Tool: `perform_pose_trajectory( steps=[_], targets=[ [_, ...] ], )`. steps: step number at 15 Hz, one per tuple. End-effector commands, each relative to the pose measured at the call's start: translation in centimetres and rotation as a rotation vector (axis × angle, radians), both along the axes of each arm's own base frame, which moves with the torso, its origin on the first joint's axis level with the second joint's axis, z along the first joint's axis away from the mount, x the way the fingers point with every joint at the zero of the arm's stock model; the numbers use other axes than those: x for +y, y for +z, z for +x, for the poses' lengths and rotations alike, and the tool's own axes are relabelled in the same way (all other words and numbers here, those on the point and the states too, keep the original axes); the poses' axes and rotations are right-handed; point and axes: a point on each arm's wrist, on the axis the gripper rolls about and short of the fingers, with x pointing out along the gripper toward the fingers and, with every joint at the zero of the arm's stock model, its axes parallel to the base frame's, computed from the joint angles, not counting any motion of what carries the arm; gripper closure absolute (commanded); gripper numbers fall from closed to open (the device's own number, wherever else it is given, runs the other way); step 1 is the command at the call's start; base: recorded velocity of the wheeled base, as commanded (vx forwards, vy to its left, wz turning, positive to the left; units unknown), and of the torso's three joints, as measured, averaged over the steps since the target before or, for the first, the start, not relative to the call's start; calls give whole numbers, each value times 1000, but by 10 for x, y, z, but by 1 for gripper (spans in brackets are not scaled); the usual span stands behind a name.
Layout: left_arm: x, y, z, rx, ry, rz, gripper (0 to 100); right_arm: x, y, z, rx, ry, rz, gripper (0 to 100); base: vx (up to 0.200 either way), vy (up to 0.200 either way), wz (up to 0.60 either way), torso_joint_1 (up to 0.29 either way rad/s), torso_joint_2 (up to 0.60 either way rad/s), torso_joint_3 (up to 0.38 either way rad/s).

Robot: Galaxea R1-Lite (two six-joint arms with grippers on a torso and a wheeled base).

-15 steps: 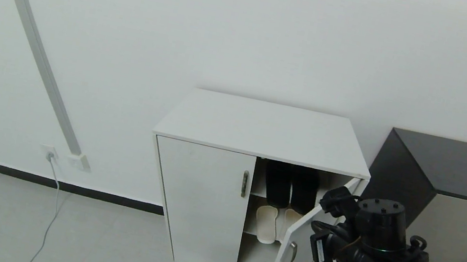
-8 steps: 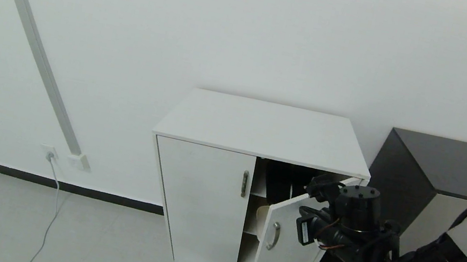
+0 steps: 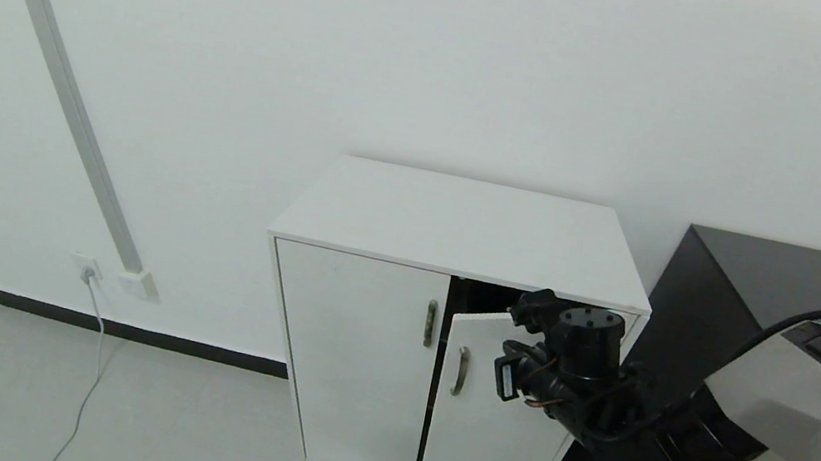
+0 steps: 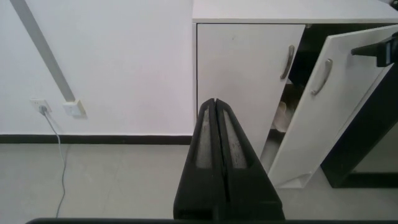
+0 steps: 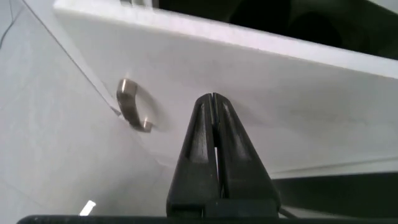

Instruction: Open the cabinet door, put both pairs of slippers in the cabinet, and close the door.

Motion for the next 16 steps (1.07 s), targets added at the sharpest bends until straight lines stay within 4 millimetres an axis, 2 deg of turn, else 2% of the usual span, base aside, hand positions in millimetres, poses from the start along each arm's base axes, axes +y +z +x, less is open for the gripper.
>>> perform_pose_trajectory(
  steps=[1,12,16],
  targets=[
    [0,0,0,1,0,0,100,0,-11,14,5,-17,-4,100,0,0,0,0,0,0],
    [0,0,0,0,0,-1,100,-9,-13,46,-37,-73,22,100,0,0,0,0,0,0],
    [0,0,0,1,0,-1,100,-12,-11,51,-48,-86,28,100,0,0,0,0,0,0]
  ],
)
